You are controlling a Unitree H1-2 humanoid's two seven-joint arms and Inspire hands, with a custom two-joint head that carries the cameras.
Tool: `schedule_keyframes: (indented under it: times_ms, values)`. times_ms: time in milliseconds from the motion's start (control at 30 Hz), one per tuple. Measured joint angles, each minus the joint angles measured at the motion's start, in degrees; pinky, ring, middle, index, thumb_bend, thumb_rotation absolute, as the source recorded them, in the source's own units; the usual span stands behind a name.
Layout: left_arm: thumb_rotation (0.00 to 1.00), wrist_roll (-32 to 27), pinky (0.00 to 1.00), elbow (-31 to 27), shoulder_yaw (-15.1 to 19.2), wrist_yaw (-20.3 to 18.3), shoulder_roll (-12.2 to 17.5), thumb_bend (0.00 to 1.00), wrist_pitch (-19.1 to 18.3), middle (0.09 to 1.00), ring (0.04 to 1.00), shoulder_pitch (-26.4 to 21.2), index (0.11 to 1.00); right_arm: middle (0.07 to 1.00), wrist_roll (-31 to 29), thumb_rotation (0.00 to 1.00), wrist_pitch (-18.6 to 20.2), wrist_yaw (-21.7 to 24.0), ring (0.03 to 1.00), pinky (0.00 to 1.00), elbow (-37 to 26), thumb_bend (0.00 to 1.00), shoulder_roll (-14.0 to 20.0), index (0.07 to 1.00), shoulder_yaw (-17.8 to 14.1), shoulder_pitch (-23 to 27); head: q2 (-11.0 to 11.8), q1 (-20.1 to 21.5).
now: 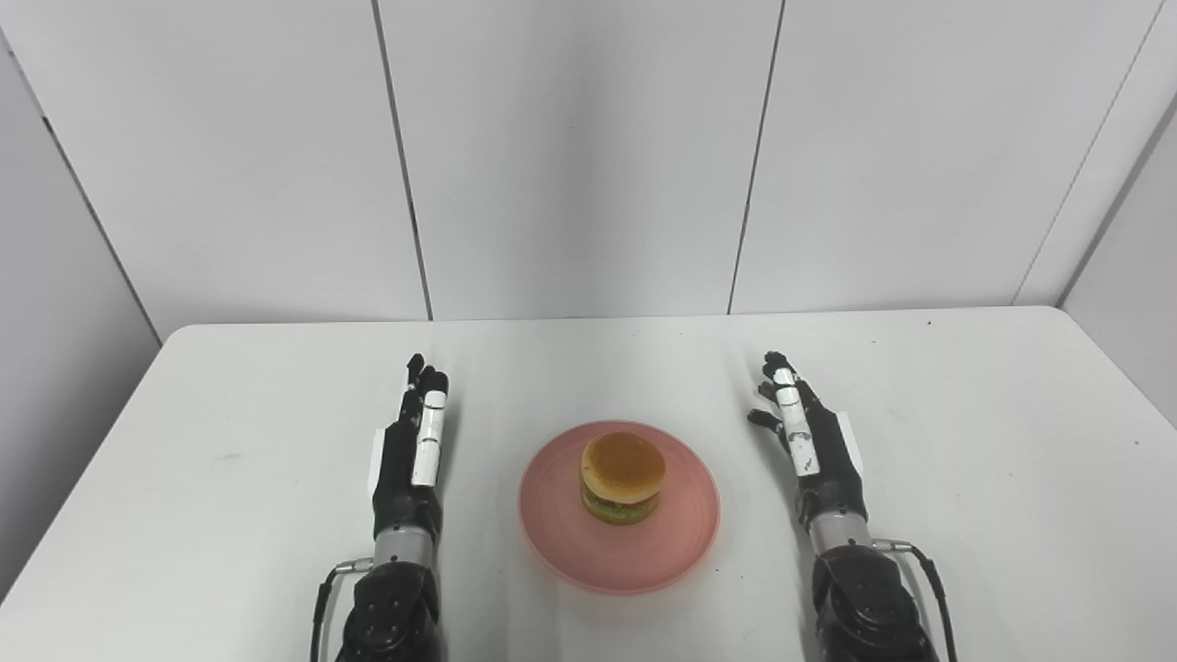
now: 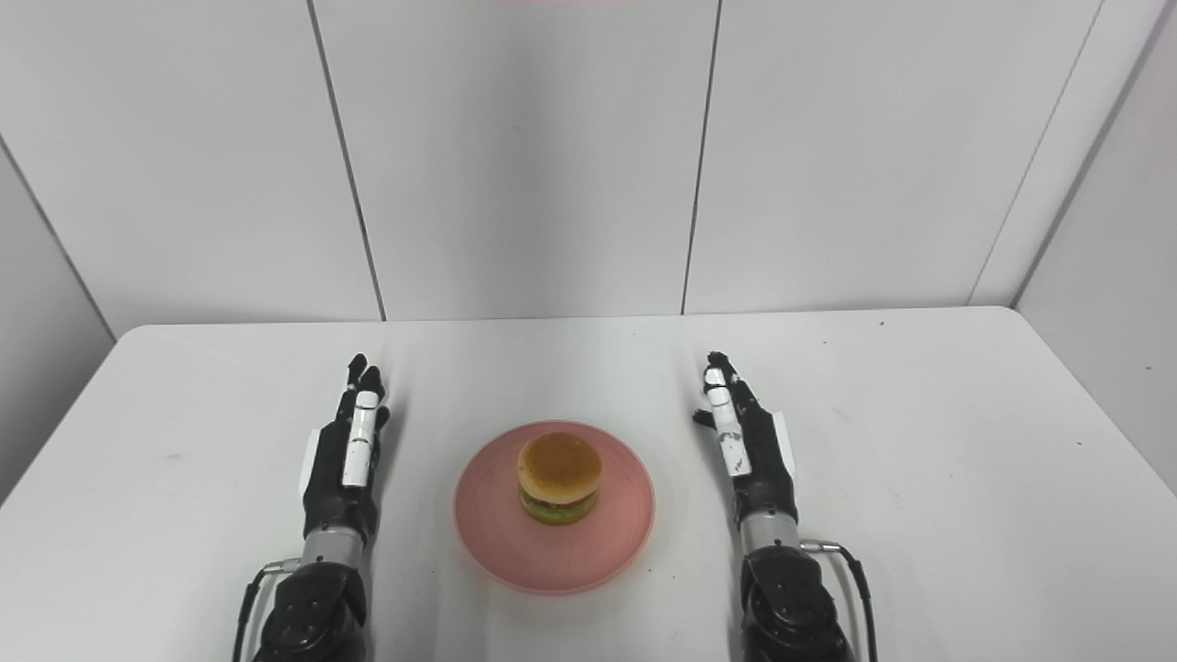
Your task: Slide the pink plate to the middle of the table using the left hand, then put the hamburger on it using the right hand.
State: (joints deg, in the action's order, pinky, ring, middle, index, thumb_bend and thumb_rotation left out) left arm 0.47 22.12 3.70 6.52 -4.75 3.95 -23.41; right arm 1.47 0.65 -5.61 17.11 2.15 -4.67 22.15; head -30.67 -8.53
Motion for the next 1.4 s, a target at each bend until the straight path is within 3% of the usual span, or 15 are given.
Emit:
schedule_keyframes:
  times_ms: [300, 767, 933, 1400]
  values:
    - [0.9, -1.4, 1.0, 0.0, 0.0, -1.5, 0.1, 0.76, -0.1, 1.0, 1.0, -0.1, 1.0, 0.941, 0.0, 1.0, 0.1, 0.0, 0.934, 0.98, 0.0, 0.84, -0.2, 0.91, 1.2, 0.0, -0.2, 0.1]
    - [0.89, -1.6, 1.0, 0.5, 0.1, -1.9, 0.1, 0.76, 0.3, 1.0, 1.0, -0.4, 1.0, 0.93, -3.8, 1.0, -0.7, 0.8, 0.916, 0.93, 0.0, 0.85, -0.3, 0.899, 0.7, 0.0, -0.2, 0.3]
    - [0.89, -2.6, 1.0, 0.4, 0.2, -2.5, 0.1, 0.76, 0.1, 1.0, 1.0, -0.4, 1.0, 0.932, -3.4, 1.0, -1.2, 0.8, 0.954, 0.99, 0.1, 0.85, -0.2, 0.898, 0.7, -0.1, -0.2, 0.4]
    - [0.88, -4.0, 1.0, -0.6, 0.2, -3.1, 0.0, 0.79, -0.7, 1.0, 1.0, -0.1, 1.0, 0.954, -3.1, 1.0, -1.5, 2.4, 0.97, 0.99, 0.3, 0.9, 1.2, 0.946, 1.5, -0.2, -0.4, 0.4]
